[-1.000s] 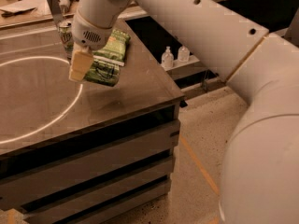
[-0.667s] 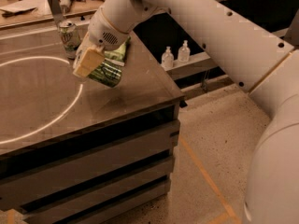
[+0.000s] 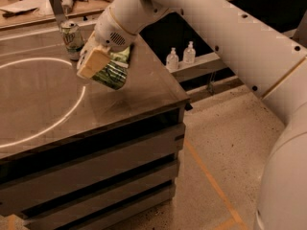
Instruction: Place green can upright
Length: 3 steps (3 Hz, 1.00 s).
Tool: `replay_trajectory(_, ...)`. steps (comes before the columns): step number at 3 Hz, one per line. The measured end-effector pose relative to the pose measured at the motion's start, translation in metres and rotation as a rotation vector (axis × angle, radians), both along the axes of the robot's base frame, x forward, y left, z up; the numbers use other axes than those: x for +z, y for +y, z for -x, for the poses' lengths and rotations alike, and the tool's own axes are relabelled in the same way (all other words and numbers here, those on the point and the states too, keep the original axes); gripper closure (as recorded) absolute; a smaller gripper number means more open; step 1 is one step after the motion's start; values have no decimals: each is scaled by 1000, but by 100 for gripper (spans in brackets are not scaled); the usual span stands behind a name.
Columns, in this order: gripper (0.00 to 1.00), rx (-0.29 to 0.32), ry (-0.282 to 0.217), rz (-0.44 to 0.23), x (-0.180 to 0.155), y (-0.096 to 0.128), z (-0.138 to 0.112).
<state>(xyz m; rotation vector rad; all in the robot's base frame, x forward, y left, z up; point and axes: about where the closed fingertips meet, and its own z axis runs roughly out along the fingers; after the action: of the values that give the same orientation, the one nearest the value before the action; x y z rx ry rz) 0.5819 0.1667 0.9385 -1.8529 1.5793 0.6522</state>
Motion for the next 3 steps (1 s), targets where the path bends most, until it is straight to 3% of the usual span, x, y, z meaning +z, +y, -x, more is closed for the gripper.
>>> replay_trajectory(1,100,11,11,-32,-2,1,0)
replay_trajectory(2,100,41,27,-189,-2,0,0)
replay_trajectory(3,100,71,17,-416,16,-13,4)
